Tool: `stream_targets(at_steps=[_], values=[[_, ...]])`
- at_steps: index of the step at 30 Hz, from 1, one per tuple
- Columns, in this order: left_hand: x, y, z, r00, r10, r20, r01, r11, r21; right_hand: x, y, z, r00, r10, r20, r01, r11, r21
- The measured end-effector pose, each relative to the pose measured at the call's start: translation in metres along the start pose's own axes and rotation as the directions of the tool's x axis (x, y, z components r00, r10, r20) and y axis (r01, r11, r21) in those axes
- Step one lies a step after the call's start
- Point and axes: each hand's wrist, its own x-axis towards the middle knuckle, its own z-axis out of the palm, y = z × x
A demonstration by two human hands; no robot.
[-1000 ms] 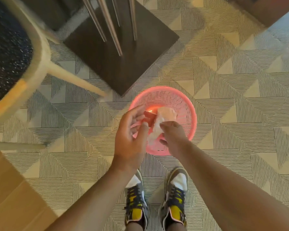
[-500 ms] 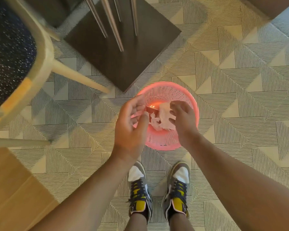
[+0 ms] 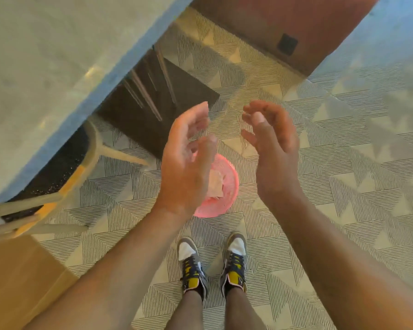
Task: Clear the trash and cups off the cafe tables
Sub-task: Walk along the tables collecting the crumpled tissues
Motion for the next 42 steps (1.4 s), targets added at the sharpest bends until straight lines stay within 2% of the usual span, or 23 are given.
stream_targets(at_steps=[4,13,16,20,25,30,36,42], values=[[-0.013,0.082,0.015,0.996,0.043,0.075,-0.041,0.998,-0.037,-0.021,-0.083,-0.025,0.994,-0.111,-0.02,0.111,0.994,0.015],[-0.058,0.251,0.04,0.958,0.151,0.243,-0.121,0.984,-0.131,-0.098,-0.238,-0.078,0.956,-0.23,-0.183,0.23,0.973,-0.02],[-0.075,0.291,0.044,0.928,0.189,0.32,-0.148,0.978,-0.149,-0.13,-0.277,-0.091,0.927,-0.258,-0.273,0.255,0.966,-0.047],[-0.103,0.335,0.043,0.851,0.233,0.471,-0.153,0.967,-0.202,-0.182,-0.313,-0.102,0.851,-0.31,-0.424,0.308,0.948,-0.077],[-0.141,0.38,0.047,0.727,0.323,0.606,-0.231,0.946,-0.228,-0.249,-0.348,-0.11,0.741,-0.34,-0.579,0.346,0.932,-0.104],[-0.19,0.409,0.066,0.579,0.366,0.728,-0.25,0.93,-0.269,-0.323,-0.367,-0.132,0.605,-0.344,-0.718,0.344,0.926,-0.154],[-0.274,0.432,0.114,0.338,0.423,0.84,-0.187,0.906,-0.381,-0.427,-0.378,-0.175,0.342,-0.356,-0.87,0.335,0.911,-0.242],[-0.395,0.449,0.164,0.047,0.488,0.872,-0.028,0.873,-0.487,-0.554,-0.38,-0.218,0.059,-0.336,-0.94,0.256,0.915,-0.311]])
